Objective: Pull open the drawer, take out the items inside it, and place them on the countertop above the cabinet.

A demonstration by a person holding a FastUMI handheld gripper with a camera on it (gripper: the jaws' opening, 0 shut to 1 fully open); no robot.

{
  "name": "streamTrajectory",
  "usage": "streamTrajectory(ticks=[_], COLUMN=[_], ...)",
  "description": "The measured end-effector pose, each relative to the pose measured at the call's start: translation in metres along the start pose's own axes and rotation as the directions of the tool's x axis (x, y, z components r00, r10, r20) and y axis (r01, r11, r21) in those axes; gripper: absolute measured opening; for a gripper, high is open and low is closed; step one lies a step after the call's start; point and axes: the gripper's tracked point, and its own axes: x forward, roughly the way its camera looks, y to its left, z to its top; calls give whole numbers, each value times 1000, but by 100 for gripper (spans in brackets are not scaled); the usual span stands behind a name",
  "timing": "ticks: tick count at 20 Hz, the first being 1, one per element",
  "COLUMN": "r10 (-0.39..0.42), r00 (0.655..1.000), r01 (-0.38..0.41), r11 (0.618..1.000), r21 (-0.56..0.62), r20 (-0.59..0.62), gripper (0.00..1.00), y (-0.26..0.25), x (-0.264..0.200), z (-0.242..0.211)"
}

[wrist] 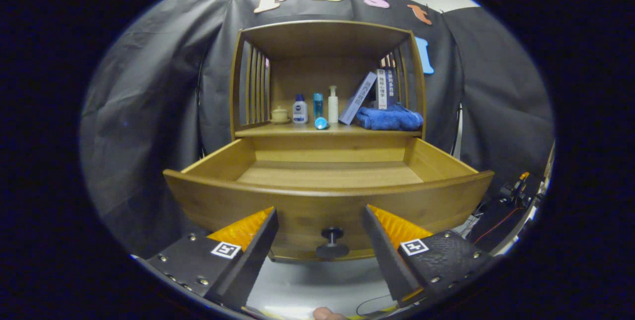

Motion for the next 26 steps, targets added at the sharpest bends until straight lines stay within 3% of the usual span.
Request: streamTrajectory(ticks=[4,7,16,26], r10=[12,-24,-47,-19], r00=[999,999,996,995], r01=[-11,25,43,11], r11=[1000,999,998,997], r21=[21,27,52,82], r20=[-44,-26,81,94], gripper=[100,100,99,99], y=[5,-7,-4,-6], x=[12,22,38,100], z=[-25,-31,-18,5])
